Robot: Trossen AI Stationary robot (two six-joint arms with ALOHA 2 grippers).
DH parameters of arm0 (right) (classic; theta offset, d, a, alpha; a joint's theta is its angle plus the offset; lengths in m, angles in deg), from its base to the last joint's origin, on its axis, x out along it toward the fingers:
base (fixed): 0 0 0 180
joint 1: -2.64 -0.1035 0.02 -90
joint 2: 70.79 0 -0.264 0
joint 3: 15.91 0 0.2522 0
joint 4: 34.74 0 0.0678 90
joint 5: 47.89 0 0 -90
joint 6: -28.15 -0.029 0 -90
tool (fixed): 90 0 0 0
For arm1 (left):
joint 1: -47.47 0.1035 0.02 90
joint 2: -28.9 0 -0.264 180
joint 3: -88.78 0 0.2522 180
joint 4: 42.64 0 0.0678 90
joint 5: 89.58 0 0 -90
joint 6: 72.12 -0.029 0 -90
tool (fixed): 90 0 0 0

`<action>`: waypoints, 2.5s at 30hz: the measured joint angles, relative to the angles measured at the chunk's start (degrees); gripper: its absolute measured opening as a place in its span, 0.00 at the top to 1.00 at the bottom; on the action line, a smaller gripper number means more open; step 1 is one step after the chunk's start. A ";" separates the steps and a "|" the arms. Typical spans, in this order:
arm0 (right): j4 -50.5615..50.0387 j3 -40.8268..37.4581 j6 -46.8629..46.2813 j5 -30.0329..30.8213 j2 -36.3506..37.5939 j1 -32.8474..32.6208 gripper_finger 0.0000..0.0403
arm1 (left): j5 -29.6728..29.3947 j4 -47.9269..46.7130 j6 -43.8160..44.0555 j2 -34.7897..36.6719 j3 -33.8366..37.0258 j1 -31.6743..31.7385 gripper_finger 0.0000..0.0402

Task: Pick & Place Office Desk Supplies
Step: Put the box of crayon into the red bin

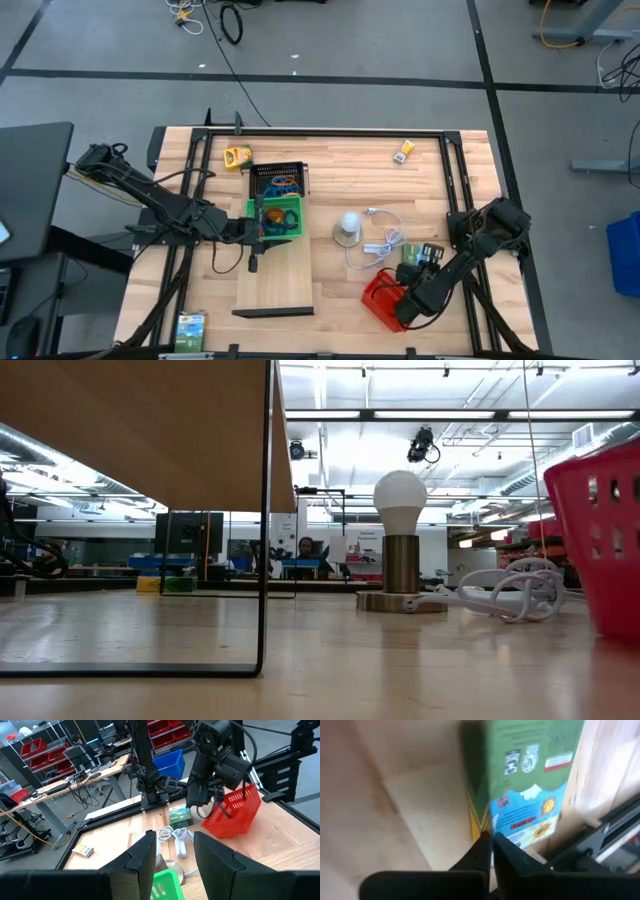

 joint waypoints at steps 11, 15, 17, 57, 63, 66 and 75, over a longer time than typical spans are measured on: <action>-11.47 6.06 0.10 4.55 0.09 0.09 1.00 | 0.00 -0.06 0.42 0.00 0.00 0.00 0.65; -15.03 7.75 -0.36 5.70 0.11 -0.07 1.00 | 0.00 -0.11 0.52 0.00 0.00 0.00 0.65; -15.64 8.46 -0.08 6.08 0.11 -0.11 1.00 | 0.00 -0.11 0.61 0.00 0.00 0.00 0.65; -15.64 38.65 14.81 -4.78 -5.05 -0.98 1.00 | -3.01 -1.34 0.61 0.00 0.00 0.07 0.65; -15.62 42.08 15.67 -6.54 -6.05 -0.98 1.00 | -3.08 -1.31 0.61 0.00 0.00 0.07 0.65; -15.64 43.13 15.95 -8.78 -6.05 -0.98 1.00 | -3.08 -1.29 0.61 0.00 0.00 0.07 0.65; -15.66 43.41 18.17 -13.55 -6.05 -0.26 1.00 | -3.06 -1.27 0.40 0.00 0.00 0.07 0.65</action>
